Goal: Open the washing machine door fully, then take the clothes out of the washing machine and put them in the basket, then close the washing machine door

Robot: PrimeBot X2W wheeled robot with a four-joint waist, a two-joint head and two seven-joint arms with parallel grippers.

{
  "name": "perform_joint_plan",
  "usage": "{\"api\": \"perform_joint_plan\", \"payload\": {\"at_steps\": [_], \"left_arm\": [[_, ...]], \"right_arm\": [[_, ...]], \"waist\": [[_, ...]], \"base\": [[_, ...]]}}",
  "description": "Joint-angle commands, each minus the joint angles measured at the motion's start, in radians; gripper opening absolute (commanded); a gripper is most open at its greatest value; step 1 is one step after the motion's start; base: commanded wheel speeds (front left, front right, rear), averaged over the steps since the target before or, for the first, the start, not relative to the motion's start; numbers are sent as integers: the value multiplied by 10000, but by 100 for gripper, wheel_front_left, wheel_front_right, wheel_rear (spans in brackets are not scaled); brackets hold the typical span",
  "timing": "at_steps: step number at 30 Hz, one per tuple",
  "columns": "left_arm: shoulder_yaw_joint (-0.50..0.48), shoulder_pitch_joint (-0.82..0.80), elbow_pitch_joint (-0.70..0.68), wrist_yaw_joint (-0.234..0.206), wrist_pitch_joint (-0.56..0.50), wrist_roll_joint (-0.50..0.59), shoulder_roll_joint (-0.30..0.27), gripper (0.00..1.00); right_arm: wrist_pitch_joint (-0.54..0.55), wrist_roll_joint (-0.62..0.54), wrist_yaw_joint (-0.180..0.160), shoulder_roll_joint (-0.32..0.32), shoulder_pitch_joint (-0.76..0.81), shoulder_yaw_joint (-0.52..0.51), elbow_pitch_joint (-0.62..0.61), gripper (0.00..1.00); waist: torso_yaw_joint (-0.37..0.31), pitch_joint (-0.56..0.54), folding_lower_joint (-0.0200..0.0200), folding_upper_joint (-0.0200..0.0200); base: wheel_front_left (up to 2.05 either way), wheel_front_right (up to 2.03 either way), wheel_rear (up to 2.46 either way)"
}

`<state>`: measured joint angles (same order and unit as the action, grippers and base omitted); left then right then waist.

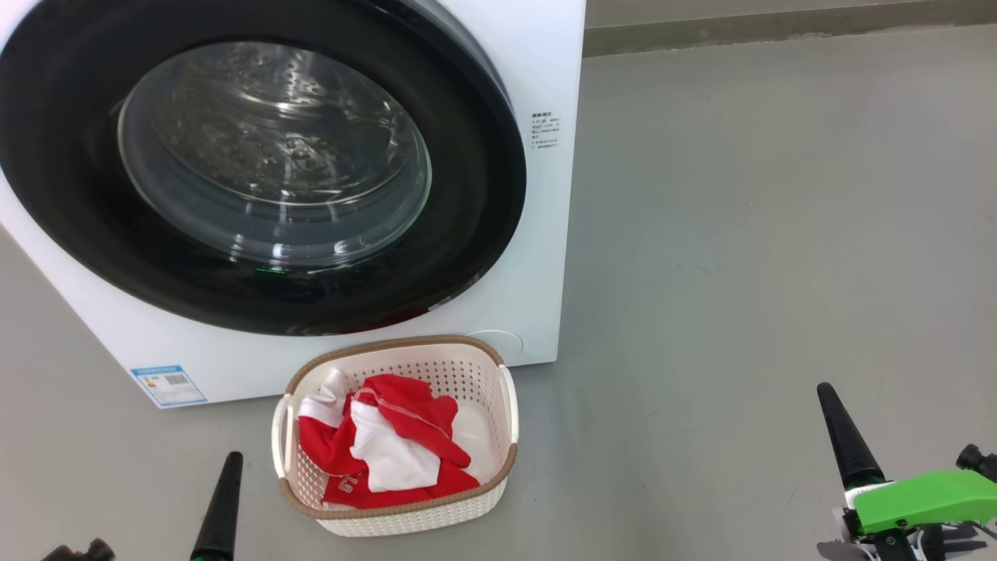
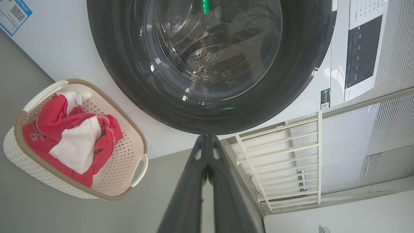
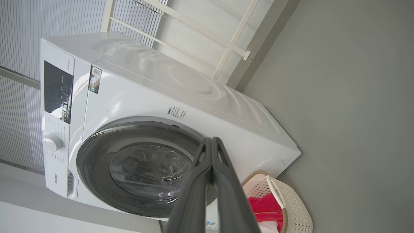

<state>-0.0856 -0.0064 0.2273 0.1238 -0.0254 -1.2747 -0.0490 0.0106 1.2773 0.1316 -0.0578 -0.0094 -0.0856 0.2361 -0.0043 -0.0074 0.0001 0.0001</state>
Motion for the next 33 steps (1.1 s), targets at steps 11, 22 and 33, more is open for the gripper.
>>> {"api": "perform_joint_plan", "payload": {"at_steps": [11,22,33], "left_arm": [[-252,-644,-53,59,-358,-1339,-60,0],[-274,-889,98,66,-702,-2651,-29,0],[-286,-1016,177,69,-881,-3337,-12,0]], "right_arm": [[382,1436,-7,-68,-711,0,-114,0],[742,2734,-9,-32,-883,-107,13,0],[937,3403,-9,-8,-974,-172,80,0]], "waist": [[17,40,0,-1],[34,83,0,-1],[43,105,0,-1]], "base": [[0,0,0],[0,0,0],[0,0,0]]}}
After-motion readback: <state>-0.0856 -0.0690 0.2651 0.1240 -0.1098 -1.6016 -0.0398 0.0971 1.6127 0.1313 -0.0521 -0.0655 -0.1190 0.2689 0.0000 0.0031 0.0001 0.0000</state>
